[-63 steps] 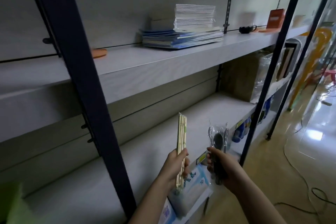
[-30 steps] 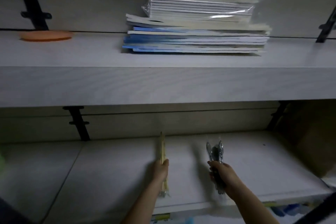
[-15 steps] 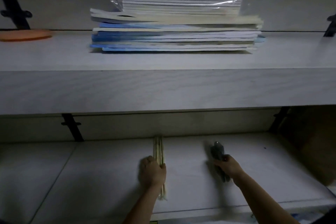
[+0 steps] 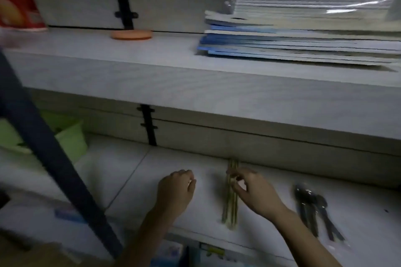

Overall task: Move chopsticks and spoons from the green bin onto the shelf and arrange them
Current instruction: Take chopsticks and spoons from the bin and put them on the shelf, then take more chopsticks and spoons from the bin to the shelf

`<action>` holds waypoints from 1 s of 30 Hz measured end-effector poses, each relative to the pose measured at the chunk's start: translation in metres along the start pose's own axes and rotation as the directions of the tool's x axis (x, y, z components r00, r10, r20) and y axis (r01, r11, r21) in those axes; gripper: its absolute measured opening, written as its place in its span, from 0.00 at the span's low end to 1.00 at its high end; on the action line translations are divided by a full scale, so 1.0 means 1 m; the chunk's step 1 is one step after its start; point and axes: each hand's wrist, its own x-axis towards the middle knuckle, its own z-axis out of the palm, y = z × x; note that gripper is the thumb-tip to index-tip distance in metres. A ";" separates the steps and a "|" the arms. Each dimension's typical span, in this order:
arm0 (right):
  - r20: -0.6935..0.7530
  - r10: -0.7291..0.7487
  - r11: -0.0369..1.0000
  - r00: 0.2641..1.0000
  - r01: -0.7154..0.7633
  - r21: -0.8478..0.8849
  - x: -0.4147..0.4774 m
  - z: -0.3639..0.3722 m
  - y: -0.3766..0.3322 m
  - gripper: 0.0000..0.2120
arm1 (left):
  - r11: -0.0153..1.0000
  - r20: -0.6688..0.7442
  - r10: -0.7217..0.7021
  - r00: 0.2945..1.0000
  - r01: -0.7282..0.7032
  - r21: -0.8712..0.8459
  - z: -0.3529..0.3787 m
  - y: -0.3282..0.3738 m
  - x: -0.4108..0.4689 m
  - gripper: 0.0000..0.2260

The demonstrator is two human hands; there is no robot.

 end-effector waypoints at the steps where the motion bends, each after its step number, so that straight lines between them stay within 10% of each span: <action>1: 0.018 -0.076 0.997 0.997 0.076 -0.007 0.006 0.004 -0.020 0.16 | 0.999 -0.021 -0.030 0.999 0.030 0.022 -0.011 -0.011 -0.010 0.13; 9: 0.124 -0.517 0.856 0.847 0.515 0.048 0.032 0.051 -0.158 0.15 | 0.945 -0.170 -0.313 0.934 0.325 0.044 -0.086 -0.102 -0.101 0.12; 17: 0.234 -0.658 0.752 0.716 0.643 0.145 0.043 0.103 -0.275 0.14 | 0.798 -0.271 -0.550 0.790 0.593 0.106 -0.131 -0.187 -0.162 0.12; 30: 0.154 -0.602 0.798 0.784 0.583 0.153 0.110 0.192 -0.425 0.13 | 0.822 -0.226 -0.502 0.835 0.542 0.173 -0.199 -0.353 -0.166 0.14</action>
